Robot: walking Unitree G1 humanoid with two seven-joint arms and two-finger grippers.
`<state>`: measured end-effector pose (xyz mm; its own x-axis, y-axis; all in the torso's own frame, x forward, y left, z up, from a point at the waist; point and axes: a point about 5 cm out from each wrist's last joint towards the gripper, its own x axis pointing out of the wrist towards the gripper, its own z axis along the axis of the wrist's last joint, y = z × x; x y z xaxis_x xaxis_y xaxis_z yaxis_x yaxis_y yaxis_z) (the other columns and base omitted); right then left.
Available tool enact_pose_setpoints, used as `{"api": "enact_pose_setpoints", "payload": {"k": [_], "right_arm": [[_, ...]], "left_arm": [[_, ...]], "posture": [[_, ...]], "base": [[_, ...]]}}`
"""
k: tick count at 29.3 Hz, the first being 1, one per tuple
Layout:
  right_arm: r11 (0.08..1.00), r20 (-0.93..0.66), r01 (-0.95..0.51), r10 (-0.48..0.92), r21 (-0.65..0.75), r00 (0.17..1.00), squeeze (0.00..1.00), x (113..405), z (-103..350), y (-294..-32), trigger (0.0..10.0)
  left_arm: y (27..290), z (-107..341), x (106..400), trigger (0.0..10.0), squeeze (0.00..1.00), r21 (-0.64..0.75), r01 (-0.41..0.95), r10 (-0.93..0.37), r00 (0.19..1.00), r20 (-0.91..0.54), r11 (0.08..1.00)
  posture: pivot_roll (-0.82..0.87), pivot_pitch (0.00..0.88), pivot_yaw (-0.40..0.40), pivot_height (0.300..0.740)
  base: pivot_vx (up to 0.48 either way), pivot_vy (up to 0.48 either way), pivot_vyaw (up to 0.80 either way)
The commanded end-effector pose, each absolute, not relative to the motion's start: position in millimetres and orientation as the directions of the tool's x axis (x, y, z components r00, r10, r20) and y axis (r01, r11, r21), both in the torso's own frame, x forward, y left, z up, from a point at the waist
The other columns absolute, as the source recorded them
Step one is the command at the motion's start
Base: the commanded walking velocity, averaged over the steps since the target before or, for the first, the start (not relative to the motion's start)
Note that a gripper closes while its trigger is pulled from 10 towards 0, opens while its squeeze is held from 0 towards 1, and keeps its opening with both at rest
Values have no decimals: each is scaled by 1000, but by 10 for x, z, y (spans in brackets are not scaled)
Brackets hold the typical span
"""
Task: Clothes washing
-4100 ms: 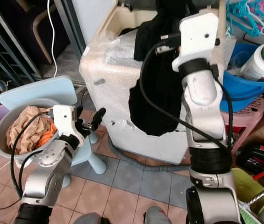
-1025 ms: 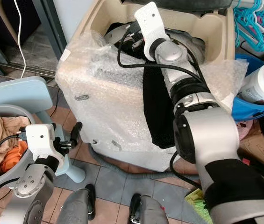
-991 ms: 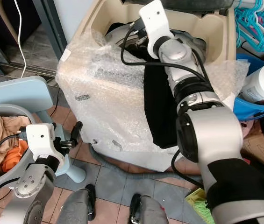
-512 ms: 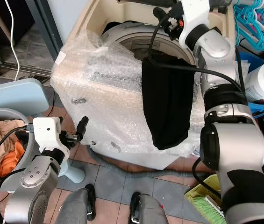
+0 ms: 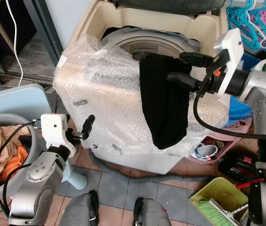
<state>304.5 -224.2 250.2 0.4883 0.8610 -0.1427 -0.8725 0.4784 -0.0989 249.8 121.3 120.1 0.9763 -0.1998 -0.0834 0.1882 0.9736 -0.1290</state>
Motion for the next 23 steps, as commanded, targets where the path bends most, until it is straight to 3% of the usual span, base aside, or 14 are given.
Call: {"api": "enact_pose_setpoints", "payload": {"k": [1,5,6,7,11,12,13,14,19,23], "right_arm": [[426,-153,-900,887,-95,436,1000,2977,2534,-2164,10000],[493,-208,-862,837,-117,507,969,3026,2261,-1938,10000],[509,-218,-850,822,-132,526,196,3045,2225,-1912,10000],[545,-233,-820,786,-177,573,0,3102,2111,-1774,10000],[564,-241,-803,766,-194,596,0,3129,2024,-1651,10000],[607,-246,-762,721,-227,648,0,3154,1963,-1558,8353],[607,-246,-762,721,-227,648,0,3154,1963,-1558,8353],[635,-245,-728,686,-258,686,0,3157,1906,-1480,0],[684,-233,-652,611,-327,757,0,3155,1818,-1451,0],[745,-177,-526,501,-410,847,0,3246,1875,-1631,0]], "left_arm": [[1225,1180,2495,10000,0,-127,189,-201,976,-89,974],[1248,1183,2502,10000,0,-123,189,-200,976,-87,974],[1252,1182,2501,10000,0,-122,189,-200,976,-87,974],[1257,1178,2495,10000,0,-120,189,-200,976,-89,975],[1255,1176,2491,10000,0,-120,190,-202,975,-92,974],[1252,1177,2491,10000,0,-119,192,-204,975,-91,974],[1252,1177,2491,10000,0,-119,192,-204,975,-91,974],[1249,1178,2493,10000,0,-119,193,-205,975,-90,974],[1243,1175,2495,10000,0,-121,195,-206,974,-91,973],[1230,1170,2502,10000,0,-126,194,-206,974,-91,973]], "posture": [[-26,135,21,740],[-19,132,24,740],[-17,131,24,740],[-11,127,23,740],[-11,126,23,740],[-10,127,25,740],[-10,127,25,740],[-10,126,25,740],[-13,128,23,740],[-22,127,17,740]], "base": [[0,0,0],[0,0,0],[0,0,0],[0,0,0],[0,0,0],[0,0,0],[0,0,0],[0,0,0],[0,0,0],[0,0,0]]}}
